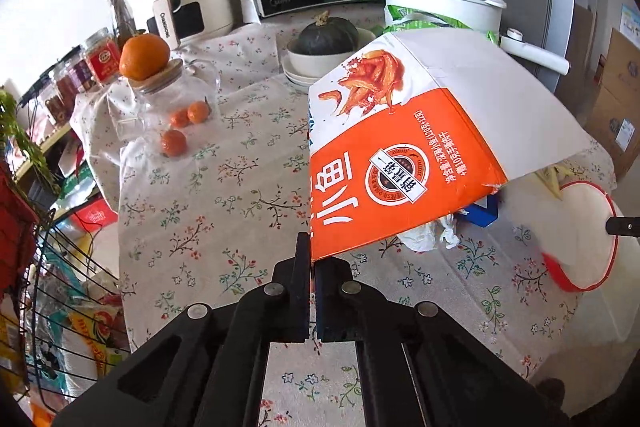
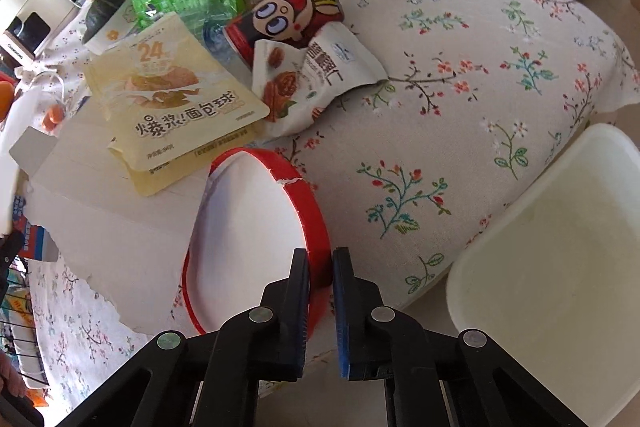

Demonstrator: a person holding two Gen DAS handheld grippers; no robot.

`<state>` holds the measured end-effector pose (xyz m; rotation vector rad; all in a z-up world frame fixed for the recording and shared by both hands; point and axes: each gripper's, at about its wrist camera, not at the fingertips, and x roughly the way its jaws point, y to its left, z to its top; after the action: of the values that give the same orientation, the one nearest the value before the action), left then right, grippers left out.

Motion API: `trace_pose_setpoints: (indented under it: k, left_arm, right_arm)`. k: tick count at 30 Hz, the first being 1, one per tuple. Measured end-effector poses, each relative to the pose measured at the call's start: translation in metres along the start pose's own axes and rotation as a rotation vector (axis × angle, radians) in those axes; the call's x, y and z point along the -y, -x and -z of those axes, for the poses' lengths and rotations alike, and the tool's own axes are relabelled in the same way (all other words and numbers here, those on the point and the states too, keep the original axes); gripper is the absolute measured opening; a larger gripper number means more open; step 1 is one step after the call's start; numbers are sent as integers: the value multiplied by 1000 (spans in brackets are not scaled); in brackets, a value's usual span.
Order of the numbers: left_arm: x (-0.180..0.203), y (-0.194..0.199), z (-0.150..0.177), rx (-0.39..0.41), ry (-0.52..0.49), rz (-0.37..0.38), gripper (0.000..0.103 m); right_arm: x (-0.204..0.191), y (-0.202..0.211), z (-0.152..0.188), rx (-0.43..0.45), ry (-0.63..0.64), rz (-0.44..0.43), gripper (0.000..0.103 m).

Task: Collect trash
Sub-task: 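Carry the lid with the right tool while the left tool carries the snack bag over the white bin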

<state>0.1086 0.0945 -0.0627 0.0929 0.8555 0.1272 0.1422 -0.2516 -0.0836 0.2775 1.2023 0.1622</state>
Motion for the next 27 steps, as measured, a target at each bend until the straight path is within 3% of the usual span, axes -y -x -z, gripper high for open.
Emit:
trace_pose_setpoints:
  k: [8, 15, 27]
  left_arm:
    - [-11, 16, 5, -3, 46, 54, 1]
    - [7, 33, 4, 16, 36, 107, 1]
    - [77, 59, 1, 48, -128, 214, 1]
  right_arm:
    - [-7, 27, 3, 65, 25, 9, 9]
    - [-1, 50, 4, 119, 5, -10, 9]
    - [40, 91, 17, 176, -50, 33, 9]
